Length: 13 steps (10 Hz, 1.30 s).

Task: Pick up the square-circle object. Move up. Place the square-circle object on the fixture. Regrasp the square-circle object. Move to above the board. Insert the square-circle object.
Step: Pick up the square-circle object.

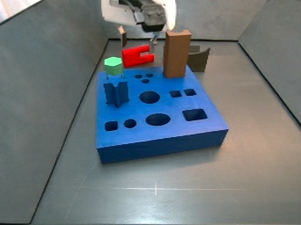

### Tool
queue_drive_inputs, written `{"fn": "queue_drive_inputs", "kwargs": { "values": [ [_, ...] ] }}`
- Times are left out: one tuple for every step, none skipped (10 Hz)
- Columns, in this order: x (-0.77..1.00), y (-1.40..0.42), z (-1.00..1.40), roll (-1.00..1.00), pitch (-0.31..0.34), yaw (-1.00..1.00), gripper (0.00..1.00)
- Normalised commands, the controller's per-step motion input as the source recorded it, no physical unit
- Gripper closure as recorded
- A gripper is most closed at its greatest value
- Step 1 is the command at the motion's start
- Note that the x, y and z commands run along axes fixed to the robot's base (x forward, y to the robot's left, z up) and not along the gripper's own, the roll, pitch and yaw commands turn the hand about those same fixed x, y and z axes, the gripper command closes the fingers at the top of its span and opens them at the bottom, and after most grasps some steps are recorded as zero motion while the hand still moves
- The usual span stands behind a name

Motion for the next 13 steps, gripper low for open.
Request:
{"fn": "queue_drive_inputs", "kwargs": {
  "values": [
    [-0.09, 0.0, -0.43, 0.13, -0.044, -0.44, 0.0],
    [-0.17, 0.0, -0.34, 0.08, -0.037, -0.51, 0.0],
    [-0.21, 0.0, -0.31, 0.05, -0.064, -0.48, 0.0],
    [-0.31, 0.02, -0.27, 0.03, -0.063, -0.39, 0.0],
    [-0.4, 0.03, -0.19, 0.0, -0.051, -0.35, 0.0],
    [-0.41, 0.02, 0.0, -0.04, -0.044, -0.39, 0.0],
    [-0.29, 0.07, 0.02, -0.09, -0.09, -0.39, 0.0],
    [0.0, 0.04, 0.0, -0.02, -0.021, -0.12, 0.0],
    [0.0, 0.0, 0.0, 0.0, 0.009, 0.0, 0.0],
    [0.0, 0.0, 0.0, 0.0, 0.0, 0.0, 1.0],
    [0.0, 0.0, 0.0, -0.01, 0.0, 0.0, 1.0],
    [0.0, 0.0, 0.0, 0.0, 0.0, 0.0, 1.0],
    [0.0, 0.0, 0.0, 0.0, 0.0, 0.0, 1.0]
  ]
}}
